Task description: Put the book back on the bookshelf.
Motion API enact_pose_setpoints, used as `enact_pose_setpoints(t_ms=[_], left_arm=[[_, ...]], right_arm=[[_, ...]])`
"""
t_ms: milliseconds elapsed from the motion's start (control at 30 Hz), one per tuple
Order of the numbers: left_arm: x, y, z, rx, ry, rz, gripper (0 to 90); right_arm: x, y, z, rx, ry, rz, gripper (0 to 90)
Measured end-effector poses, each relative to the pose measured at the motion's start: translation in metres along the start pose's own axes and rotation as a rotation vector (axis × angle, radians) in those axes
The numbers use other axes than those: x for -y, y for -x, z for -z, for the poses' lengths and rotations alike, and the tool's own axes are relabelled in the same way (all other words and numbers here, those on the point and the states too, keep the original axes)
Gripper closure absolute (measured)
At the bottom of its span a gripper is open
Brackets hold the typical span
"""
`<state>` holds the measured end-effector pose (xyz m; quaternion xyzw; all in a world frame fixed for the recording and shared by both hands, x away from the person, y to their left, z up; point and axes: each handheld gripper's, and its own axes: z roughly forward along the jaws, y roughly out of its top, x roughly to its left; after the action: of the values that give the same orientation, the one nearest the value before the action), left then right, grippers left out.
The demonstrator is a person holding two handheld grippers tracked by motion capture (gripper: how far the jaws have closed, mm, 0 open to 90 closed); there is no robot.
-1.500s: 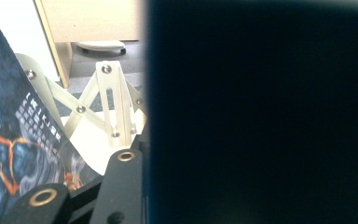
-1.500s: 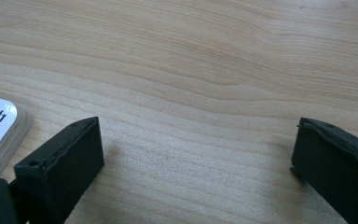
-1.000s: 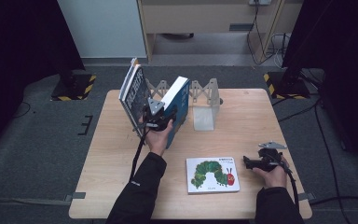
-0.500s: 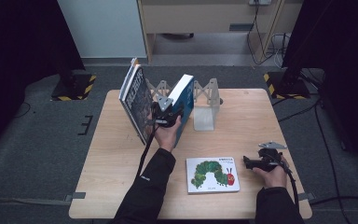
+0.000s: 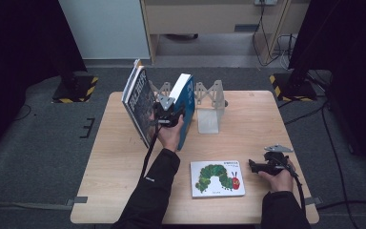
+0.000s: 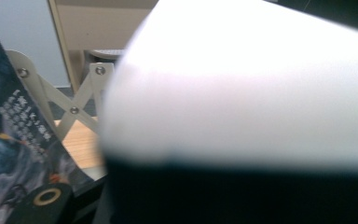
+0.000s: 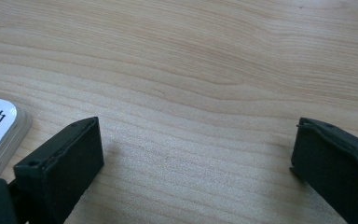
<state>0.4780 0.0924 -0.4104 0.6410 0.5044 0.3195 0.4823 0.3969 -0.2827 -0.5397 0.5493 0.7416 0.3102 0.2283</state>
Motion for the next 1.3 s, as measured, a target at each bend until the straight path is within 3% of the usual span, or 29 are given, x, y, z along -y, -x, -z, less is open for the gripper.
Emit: enact_pose_setpoints(t_ms=[300,633,933,1133,1300], left_arm=[[0.001,0.004,0.007,-0.013,-0.016,-0.038,59.3],[0.003,-0.001,0.006,-0.027,0.017,-0.002,59.4],[-0.001,0.006,-0.008,-0.027,0.017,0.014,59.3],[0.0,0.007,-0.01,-0.01,0.015,0.005,58.2],[0.008,0.004,0.005,0.023,0.018,0.002,54.1]], right_arm=[[0.0,0.0,0.0,0.0,0.0,0.002,2.3],[0.0,0.0,0.0,0.0,-0.002,-0.002,2.1],[0.0,0.0,0.0,-0.001,-0.001,-0.001,2.0],[0.0,0.0,0.0,-0.002,-0.004,-0.001,2.0],[0.0,0.0,0.0,-0.001,-0.002,-0.001,2.0]])
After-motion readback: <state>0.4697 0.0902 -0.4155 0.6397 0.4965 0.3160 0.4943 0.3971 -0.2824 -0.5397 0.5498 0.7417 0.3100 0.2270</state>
